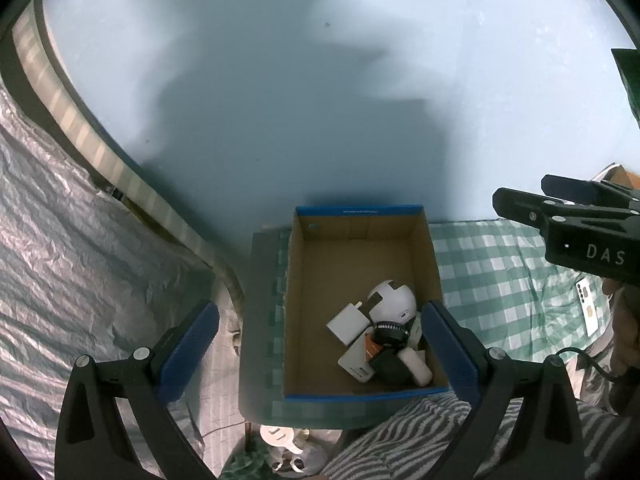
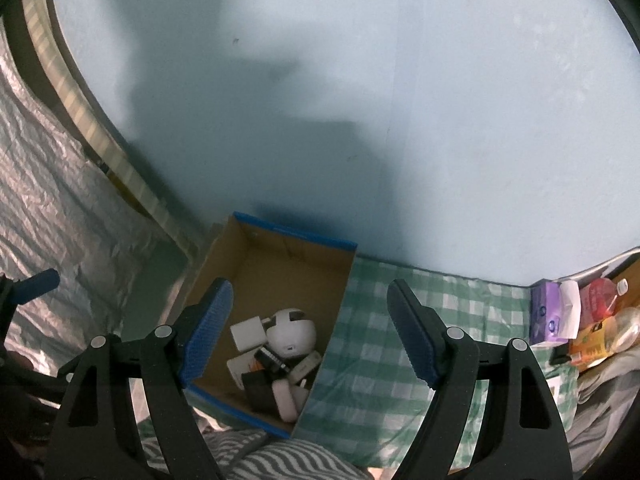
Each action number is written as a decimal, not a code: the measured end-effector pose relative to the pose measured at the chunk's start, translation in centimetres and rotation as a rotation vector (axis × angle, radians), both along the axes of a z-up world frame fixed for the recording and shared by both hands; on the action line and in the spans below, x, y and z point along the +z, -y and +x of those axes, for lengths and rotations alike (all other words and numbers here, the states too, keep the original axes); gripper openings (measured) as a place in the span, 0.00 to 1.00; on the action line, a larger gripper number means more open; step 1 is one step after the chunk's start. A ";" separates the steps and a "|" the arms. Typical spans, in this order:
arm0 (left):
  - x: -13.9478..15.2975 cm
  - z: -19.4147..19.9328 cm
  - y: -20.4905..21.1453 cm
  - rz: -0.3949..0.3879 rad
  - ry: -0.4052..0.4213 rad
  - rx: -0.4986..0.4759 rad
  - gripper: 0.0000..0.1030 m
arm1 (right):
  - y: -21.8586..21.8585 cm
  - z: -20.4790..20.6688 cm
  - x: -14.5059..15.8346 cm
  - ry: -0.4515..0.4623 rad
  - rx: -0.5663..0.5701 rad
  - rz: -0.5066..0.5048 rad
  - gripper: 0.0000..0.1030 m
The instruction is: Flip cup upside down
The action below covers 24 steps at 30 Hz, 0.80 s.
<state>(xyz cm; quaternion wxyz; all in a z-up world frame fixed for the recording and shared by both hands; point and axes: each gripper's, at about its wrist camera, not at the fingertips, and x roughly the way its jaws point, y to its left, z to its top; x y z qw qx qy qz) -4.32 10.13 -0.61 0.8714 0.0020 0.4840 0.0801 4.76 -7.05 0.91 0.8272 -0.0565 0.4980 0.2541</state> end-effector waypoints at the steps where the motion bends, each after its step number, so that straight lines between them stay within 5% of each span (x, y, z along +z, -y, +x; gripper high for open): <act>1: 0.0 0.0 0.0 -0.002 0.000 -0.002 0.99 | 0.0 0.0 0.0 -0.001 0.000 0.000 0.77; 24: -0.6 0.3 -0.6 0.006 -0.014 -0.006 0.99 | -0.5 0.2 -0.7 -0.013 -0.017 -0.007 0.77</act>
